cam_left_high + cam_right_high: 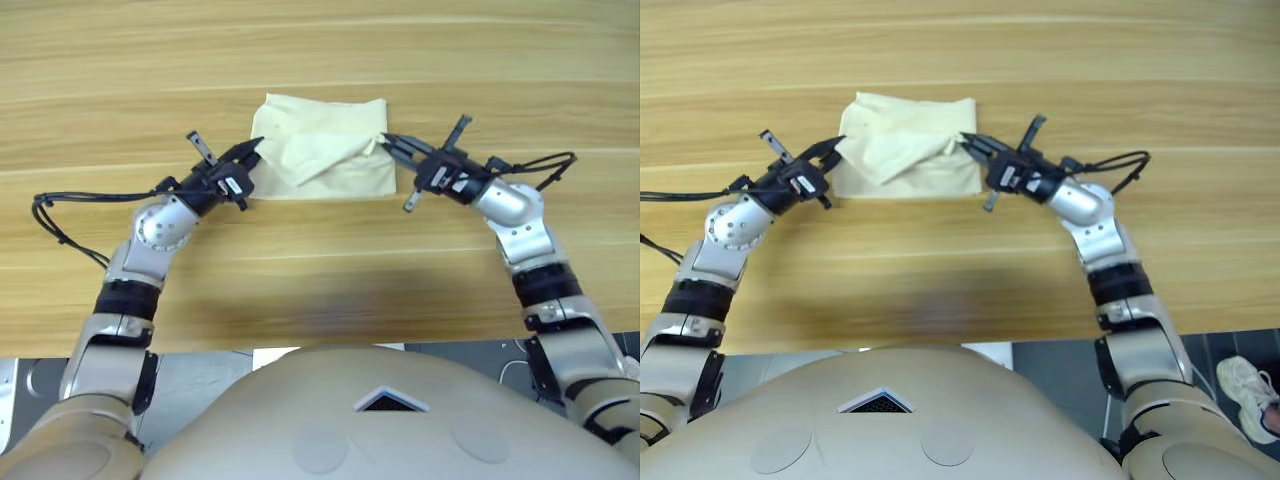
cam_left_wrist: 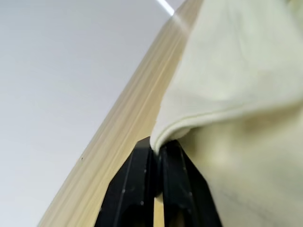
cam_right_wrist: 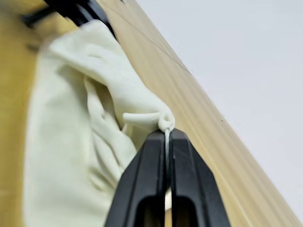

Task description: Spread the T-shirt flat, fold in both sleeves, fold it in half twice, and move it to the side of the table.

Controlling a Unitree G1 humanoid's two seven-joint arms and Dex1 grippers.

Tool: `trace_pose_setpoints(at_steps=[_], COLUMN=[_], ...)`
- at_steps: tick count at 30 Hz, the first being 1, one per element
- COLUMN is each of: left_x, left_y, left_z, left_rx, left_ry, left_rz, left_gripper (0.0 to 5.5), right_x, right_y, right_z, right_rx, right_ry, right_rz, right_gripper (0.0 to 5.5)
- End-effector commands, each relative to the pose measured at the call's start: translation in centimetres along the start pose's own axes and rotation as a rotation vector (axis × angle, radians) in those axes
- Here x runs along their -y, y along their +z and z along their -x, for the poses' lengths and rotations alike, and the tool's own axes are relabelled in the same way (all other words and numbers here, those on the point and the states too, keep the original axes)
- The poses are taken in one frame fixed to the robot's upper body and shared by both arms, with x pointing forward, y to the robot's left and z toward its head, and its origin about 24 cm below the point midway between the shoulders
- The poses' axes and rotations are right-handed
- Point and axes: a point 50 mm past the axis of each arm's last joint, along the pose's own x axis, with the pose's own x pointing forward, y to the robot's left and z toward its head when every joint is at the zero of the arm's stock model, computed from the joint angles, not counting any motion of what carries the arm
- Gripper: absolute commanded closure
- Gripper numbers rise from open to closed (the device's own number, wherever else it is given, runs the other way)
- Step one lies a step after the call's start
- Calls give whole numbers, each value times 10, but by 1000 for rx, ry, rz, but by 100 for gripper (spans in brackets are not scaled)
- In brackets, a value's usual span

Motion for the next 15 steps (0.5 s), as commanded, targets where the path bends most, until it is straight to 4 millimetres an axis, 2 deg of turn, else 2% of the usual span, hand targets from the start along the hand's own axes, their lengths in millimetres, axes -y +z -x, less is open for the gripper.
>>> trace_pose_setpoints(at_steps=[1,8,14,15], left_x=[-8,-20,-8,-7], left_y=[-9,-17,-18,-19], left_z=[-19,-45,-63,-64], left_rx=[-42,-89,-107,-113], left_ry=[27,61,-3,-10], left_rz=[-17,-21,-19,-20], left_gripper=[544,544,544,544], right_x=[16,25,23,23], right_y=[-10,-27,-28,-28], right_z=[-14,-32,-43,-44], right_rx=[-62,-164,-172,-172], right_ry=[-55,-109,-117,-115], right_rz=[36,51,52,52], right_gripper=[550,550,550,521])
